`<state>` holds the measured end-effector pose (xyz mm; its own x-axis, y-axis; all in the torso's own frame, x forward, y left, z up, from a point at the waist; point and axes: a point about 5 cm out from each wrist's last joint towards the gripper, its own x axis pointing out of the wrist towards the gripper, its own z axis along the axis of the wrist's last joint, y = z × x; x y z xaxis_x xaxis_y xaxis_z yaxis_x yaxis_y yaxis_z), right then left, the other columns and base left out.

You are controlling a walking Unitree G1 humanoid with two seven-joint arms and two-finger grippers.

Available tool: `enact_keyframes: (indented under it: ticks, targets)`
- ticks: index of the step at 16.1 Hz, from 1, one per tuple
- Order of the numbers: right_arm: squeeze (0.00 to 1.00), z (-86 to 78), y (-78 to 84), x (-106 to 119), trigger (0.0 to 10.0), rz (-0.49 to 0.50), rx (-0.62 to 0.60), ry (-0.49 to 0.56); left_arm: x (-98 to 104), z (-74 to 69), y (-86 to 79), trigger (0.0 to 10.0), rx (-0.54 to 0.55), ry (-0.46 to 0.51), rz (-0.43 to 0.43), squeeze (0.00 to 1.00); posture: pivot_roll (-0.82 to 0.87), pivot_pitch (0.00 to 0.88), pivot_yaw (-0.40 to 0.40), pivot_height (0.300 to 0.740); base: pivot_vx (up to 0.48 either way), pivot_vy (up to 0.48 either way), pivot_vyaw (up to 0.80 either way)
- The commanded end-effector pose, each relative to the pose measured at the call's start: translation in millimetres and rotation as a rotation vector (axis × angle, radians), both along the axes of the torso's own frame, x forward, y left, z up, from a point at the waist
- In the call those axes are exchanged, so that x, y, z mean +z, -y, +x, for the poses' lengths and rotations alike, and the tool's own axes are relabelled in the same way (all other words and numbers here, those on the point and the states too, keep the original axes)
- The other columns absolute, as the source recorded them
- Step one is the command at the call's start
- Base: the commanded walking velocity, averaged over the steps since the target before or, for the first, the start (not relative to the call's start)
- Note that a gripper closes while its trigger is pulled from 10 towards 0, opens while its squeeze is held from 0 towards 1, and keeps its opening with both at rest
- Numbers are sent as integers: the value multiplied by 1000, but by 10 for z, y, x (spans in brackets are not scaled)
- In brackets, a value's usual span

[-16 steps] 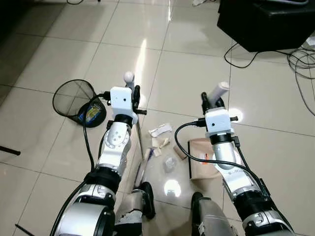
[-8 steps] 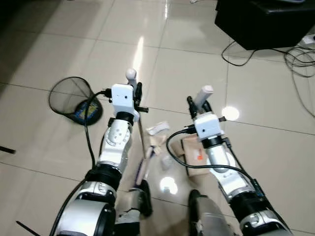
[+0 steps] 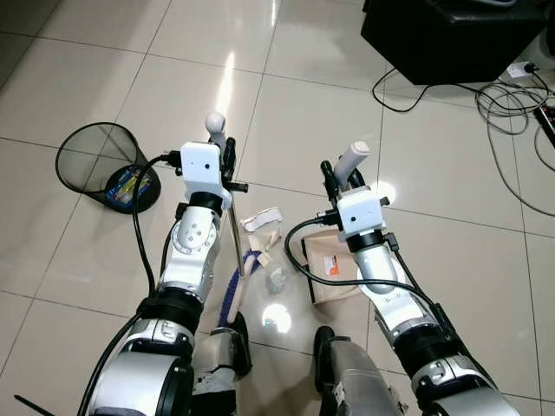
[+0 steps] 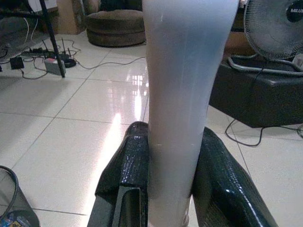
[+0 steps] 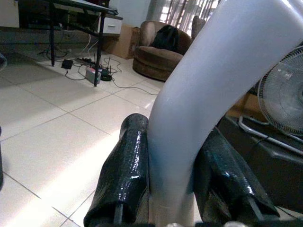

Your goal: Sweep floor

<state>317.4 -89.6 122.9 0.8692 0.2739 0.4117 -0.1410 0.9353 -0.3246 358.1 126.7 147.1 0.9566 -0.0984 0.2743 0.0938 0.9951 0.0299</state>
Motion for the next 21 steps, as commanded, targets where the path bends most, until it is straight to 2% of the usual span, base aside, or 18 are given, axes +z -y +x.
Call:
enact_keyframes:
  ticks: [1,7,10,13,15,17,21]
  targets:
    - [0,-53,-28,-163,10000,29,-3,-78,-166,-55,-3,10000,3,-71,-53,0,82,377,-8,740,0,0,0]
    - [0,-135,-72,-176,10000,82,16,-69,38,-13,300,10000,-114,-32,-257,0,55,370,13,740,0,0,0]
    - [0,-151,-72,-173,10000,99,22,-68,120,-16,358,10000,-171,-2,-281,0,53,362,10,740,0,0,0]
    - [0,-165,-66,-151,10000,110,24,-57,157,-11,336,10000,-200,17,-250,0,47,352,16,740,0,0,0]
    - [0,-188,-45,-163,10000,117,22,-59,190,-7,318,10000,-240,35,-197,0,49,346,19,740,0,0,0]
    - [0,-202,54,-181,10000,162,-12,-72,288,-26,307,10000,-334,80,-116,0,50,334,23,740,0,0,0]
    - [0,-229,308,-179,10000,246,-91,-76,439,-17,209,10000,-433,112,-80,0,50,315,33,740,0,0,0]
